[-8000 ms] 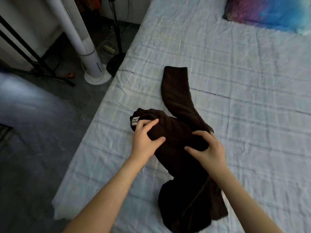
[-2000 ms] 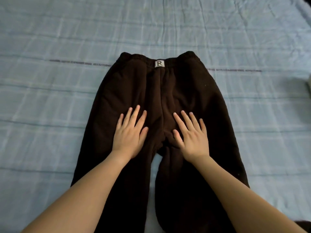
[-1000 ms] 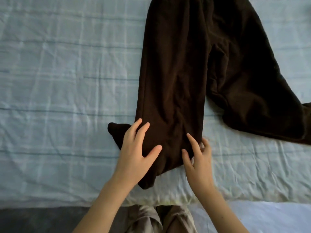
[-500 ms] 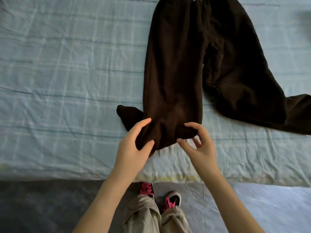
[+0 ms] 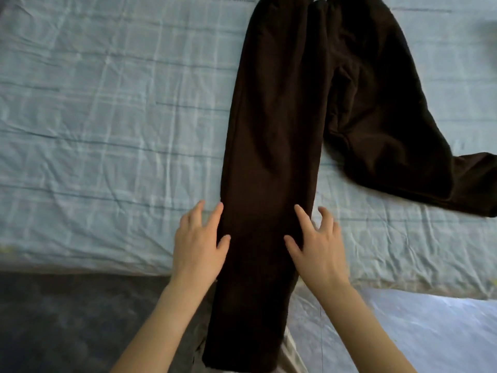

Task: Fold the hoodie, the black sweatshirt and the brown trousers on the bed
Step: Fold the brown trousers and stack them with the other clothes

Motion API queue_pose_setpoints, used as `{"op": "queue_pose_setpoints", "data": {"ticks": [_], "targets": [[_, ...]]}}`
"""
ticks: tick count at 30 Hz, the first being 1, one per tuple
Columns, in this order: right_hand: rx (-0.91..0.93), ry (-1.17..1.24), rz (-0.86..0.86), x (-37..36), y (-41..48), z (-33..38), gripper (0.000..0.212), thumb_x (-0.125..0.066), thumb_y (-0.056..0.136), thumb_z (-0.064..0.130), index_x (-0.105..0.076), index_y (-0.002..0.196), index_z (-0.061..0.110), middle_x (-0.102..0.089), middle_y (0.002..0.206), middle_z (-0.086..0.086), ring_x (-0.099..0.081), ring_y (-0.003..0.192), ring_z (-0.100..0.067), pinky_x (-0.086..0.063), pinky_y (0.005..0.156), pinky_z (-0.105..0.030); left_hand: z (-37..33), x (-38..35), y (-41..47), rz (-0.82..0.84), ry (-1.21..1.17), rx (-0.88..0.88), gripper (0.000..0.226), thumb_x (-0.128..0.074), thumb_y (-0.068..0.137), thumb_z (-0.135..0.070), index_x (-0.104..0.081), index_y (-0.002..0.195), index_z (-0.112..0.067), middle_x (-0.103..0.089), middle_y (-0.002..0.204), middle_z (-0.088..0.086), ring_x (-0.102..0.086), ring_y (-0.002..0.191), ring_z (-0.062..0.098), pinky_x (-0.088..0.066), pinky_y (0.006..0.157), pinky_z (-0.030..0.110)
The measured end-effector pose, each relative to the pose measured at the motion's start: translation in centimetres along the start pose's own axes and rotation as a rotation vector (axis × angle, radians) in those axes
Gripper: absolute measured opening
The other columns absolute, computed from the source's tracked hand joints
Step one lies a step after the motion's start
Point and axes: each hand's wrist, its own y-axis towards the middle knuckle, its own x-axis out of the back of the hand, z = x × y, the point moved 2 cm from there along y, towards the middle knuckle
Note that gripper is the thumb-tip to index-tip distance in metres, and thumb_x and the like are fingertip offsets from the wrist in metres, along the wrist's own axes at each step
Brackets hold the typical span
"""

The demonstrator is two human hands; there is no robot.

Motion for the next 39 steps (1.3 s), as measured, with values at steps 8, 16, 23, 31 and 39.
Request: {"op": "queue_pose_setpoints", "data": {"ticks": [8, 16, 23, 31, 39], "targets": [[0.232, 0.027, -0.172, -5.6, 4.7, 1.4, 0.054, -0.045, 0.103, 0.033, -0.034, 0.156, 0.026, -0.031, 0.162, -0.002, -0.019, 0.153, -0.027, -0.015, 0.124, -0.047, -2.9, -5.3, 5.5, -0.079, 0.145, -0.326, 0.059, -0.028, 0.102, -0.041, -0.020, 0.156, -0.019, -0.016, 0.163, 0.003, -0.012, 0.151, 0.025, -0.014, 0.122, 0.049], [0.219, -0.029, -0.174, -6.8, 5.3, 0.9, 0.056, -0.041, 0.099, 0.038, -0.036, 0.154, 0.032, -0.036, 0.160, 0.002, -0.027, 0.151, -0.027, -0.018, 0.122, -0.046, -1.9, -7.6, 6.2, -0.059, 0.183, -0.346, 0.059, -0.030, 0.101, -0.041, -0.024, 0.155, -0.018, -0.021, 0.162, 0.006, -0.015, 0.151, 0.024, -0.015, 0.120, 0.050], [0.310, 0.103, -0.471, 4.3, 9.9, -6.8, 0.045, -0.061, 0.091, 0.014, -0.060, 0.136, 0.006, -0.058, 0.140, -0.013, -0.055, 0.128, -0.033, -0.045, 0.104, -0.046, -7.1, -3.9, 7.7, -0.193, -0.013, -0.303, 0.050, -0.043, 0.092, -0.030, -0.059, 0.132, -0.005, -0.051, 0.140, 0.020, -0.048, 0.129, 0.039, -0.033, 0.111, 0.055], [0.015, -0.025, -0.178, 13.4, 15.8, -23.0, 0.069, -0.044, 0.095, 0.063, -0.032, 0.155, 0.033, -0.034, 0.158, -0.004, -0.033, 0.144, -0.033, -0.018, 0.121, -0.055, -24.5, -7.8, 12.1, -0.013, -0.886, -0.125, 0.075, -0.071, 0.088, -0.014, -0.030, 0.151, -0.019, -0.043, 0.148, 0.004, -0.046, 0.132, 0.013, -0.036, 0.110, 0.022], [0.332, 0.237, -0.021, 11.8, 14.7, -29.2, 0.085, -0.052, 0.073, 0.084, -0.030, 0.149, 0.054, -0.002, 0.166, 0.015, -0.037, 0.142, -0.012, -0.044, 0.105, -0.026, -30.7, -11.5, 11.2, -0.125, -1.019, -0.067, 0.086, -0.070, 0.086, -0.020, -0.019, 0.146, -0.055, -0.028, 0.148, -0.038, -0.026, 0.140, -0.010, -0.027, 0.113, 0.016]]}}
